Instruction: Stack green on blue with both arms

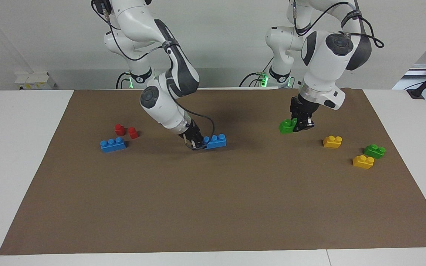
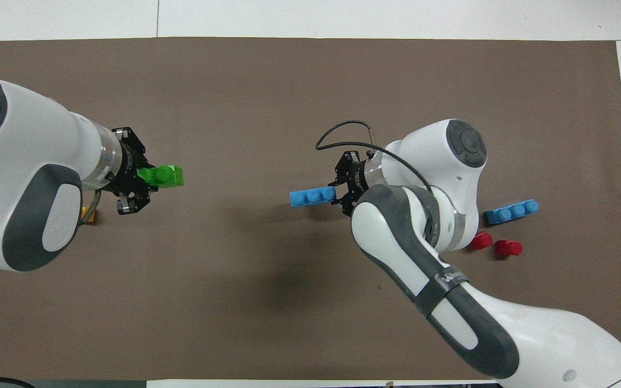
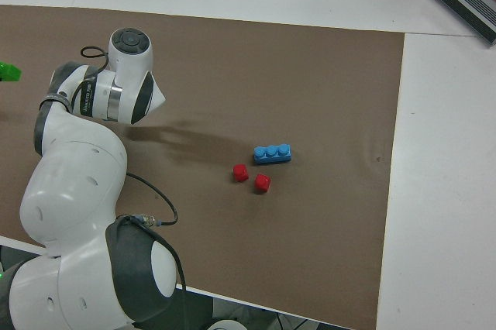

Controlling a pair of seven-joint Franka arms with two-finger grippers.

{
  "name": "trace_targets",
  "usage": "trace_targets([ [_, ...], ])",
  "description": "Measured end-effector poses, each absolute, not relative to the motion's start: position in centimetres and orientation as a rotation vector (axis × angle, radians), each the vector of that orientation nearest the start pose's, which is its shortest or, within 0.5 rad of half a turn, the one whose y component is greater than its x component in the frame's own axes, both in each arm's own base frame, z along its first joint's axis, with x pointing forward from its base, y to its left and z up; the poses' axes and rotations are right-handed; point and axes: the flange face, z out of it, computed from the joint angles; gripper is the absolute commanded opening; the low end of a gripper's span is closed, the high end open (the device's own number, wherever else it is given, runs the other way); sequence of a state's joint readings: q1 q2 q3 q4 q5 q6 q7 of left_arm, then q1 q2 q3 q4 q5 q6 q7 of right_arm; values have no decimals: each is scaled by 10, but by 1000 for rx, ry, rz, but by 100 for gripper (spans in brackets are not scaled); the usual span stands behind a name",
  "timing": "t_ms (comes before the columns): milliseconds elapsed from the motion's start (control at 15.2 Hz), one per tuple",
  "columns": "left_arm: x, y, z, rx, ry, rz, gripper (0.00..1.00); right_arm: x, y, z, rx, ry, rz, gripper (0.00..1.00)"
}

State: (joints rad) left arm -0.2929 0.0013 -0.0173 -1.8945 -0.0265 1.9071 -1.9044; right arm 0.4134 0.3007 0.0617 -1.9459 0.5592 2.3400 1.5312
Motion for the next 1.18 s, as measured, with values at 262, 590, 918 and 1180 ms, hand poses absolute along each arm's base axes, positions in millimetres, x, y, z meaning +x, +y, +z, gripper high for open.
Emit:
trace_targets([
  [262,498,-232,483,2173,2238,-27,0,529,313,321,-2091,1862,409,0],
  [590,469,-279,463,2142,2209,-12,0,511,331,310,-2074,1868,364,0],
  [918,450,-310,433,2122,2204,-13,0,496,343,300,-2064,1876,336,0],
  [1180,442,-325,412,2118,2200,-15,0,490,344,294,-2064,1883,328,0],
])
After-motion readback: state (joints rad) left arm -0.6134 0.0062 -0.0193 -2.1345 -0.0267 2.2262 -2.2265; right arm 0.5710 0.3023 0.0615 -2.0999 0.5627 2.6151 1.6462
